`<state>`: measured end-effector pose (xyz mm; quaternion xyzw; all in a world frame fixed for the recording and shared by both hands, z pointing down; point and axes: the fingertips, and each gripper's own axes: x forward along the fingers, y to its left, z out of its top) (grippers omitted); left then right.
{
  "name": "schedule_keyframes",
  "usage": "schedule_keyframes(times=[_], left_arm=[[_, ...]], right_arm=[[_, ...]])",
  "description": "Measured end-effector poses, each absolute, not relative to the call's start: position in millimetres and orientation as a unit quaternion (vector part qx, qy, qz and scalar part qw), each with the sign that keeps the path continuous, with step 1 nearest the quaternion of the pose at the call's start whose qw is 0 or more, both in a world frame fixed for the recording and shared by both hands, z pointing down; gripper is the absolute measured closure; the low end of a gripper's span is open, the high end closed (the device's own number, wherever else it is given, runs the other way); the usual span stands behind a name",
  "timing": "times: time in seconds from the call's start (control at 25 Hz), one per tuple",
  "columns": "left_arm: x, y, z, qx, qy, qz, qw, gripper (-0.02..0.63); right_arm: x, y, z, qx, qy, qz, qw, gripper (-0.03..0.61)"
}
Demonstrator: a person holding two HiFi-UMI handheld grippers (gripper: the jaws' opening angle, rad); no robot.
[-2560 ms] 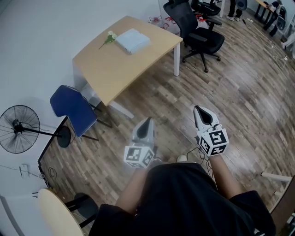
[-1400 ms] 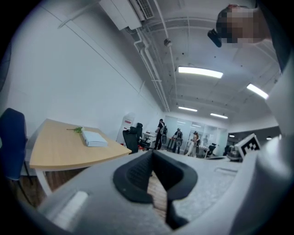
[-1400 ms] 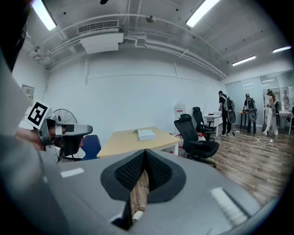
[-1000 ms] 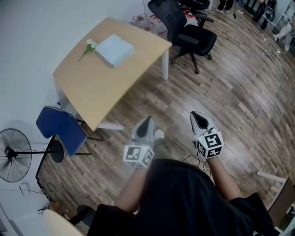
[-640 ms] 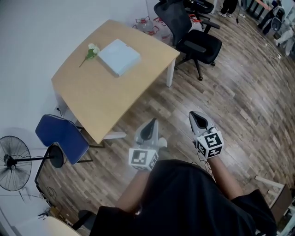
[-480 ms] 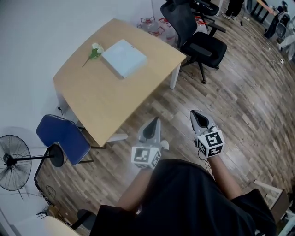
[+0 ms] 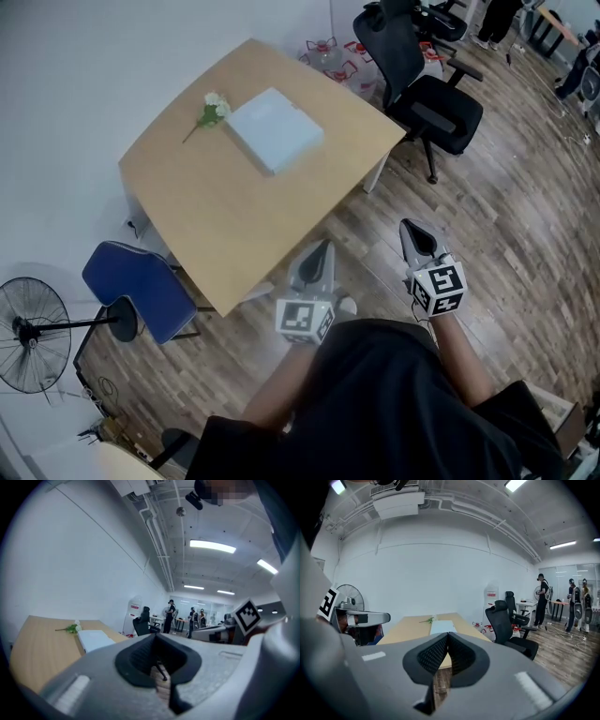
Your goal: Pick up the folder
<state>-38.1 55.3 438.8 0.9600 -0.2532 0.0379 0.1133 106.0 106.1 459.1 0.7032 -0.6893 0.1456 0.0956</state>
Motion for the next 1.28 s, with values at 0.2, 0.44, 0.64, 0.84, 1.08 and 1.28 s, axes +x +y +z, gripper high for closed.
schedule_keyframes(times=[0.2, 0.44, 0.64, 0.84, 1.08, 1.28], left_arm=[[-42.7, 29.1, 436.2, 0.956, -0.260, 0.036, 0.129, 0.611], [-37.5, 14.9, 441.6, 0.952, -0.271, 0.031, 0.137, 0.611], [-32.8, -5.5, 451.9, 0.948, -0.284, 0.033, 0.142, 0.611], [-17.6, -48.4, 455.5, 0.939, -0.313, 0.032, 0.137, 0.611], [25.8, -109.8, 464.6, 0.930, -0.341, 0.047, 0.131, 0.611], [74.8, -162.1, 457.2, 0.926, -0.353, 0.054, 0.125, 0.611]], right_arm=[[107.4, 78.3, 457.9, 0.703, -0.689, 0.148, 0.093, 0.577], [116.7, 61.4, 471.1, 0.693, -0.696, 0.159, 0.096, 0.577], [124.4, 26.1, 481.8, 0.678, -0.710, 0.164, 0.095, 0.577], [145.0, -27.7, 488.0, 0.658, -0.730, 0.162, 0.088, 0.577], [180.7, -99.2, 499.6, 0.637, -0.746, 0.179, 0.082, 0.577], [214.3, -155.6, 496.7, 0.614, -0.765, 0.175, 0.086, 0.577]])
